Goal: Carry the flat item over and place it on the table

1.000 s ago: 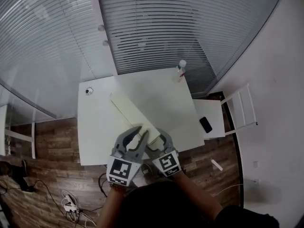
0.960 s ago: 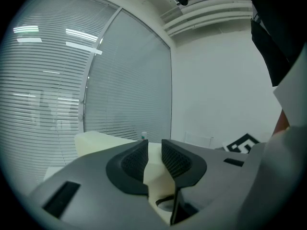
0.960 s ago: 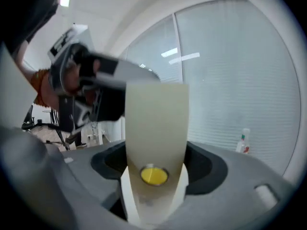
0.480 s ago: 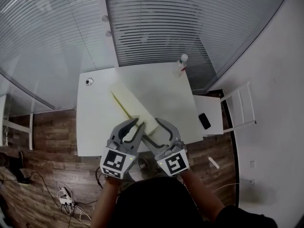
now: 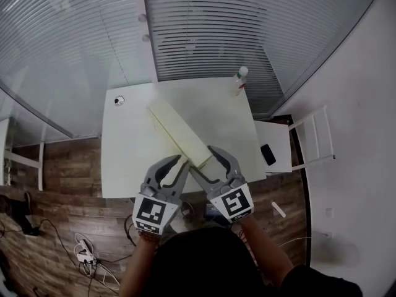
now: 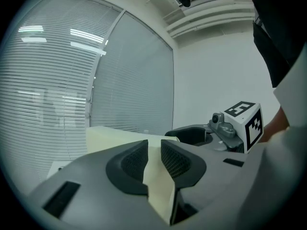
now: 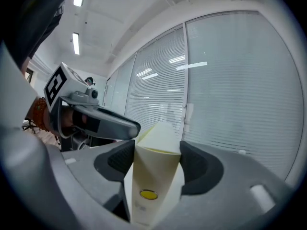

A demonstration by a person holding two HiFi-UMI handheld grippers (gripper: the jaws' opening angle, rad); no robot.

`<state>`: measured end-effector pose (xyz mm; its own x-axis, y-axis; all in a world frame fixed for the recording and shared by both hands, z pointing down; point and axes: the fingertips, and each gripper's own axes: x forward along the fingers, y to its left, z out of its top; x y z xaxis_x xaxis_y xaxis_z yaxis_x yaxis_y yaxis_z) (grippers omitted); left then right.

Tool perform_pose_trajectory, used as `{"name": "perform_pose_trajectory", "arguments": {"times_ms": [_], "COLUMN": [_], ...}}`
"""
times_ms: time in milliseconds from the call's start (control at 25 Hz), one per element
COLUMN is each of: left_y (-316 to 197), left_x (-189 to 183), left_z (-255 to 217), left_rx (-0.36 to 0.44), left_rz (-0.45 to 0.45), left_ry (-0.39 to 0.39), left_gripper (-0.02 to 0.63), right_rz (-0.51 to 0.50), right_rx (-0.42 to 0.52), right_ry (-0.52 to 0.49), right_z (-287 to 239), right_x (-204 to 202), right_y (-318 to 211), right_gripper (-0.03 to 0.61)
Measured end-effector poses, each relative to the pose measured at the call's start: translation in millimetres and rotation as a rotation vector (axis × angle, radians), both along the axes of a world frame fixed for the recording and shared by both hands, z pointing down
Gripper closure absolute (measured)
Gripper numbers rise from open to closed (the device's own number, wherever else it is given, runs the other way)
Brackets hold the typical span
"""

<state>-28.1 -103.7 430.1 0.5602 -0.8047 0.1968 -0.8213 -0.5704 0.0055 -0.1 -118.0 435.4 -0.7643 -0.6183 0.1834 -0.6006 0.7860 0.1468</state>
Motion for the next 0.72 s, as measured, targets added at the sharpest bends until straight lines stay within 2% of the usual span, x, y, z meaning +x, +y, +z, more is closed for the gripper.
{"name": "perform_pose_trajectory", "arguments": {"times_ms": [400,720], "left_y": [15.6,20.6], "left_x": [2.6,-2.9], "left_z": [24.7,34.0], "left_rx": [-0.048,-0.074], "left_rz": [0.025,0.022], "left_ry": [-0.01,-0.009], "left_gripper": [0.523,0.523], "right_rz": [0.071,0.155], "right_rx": [-0.027,-0.094], "right_ry": [-0.022,-0.112], "right_z": [1.1,2.1], "right_x": [15.1,46.5], "right_y": [-7.4,-28.5], "right_gripper": [0.293,0.293]}}
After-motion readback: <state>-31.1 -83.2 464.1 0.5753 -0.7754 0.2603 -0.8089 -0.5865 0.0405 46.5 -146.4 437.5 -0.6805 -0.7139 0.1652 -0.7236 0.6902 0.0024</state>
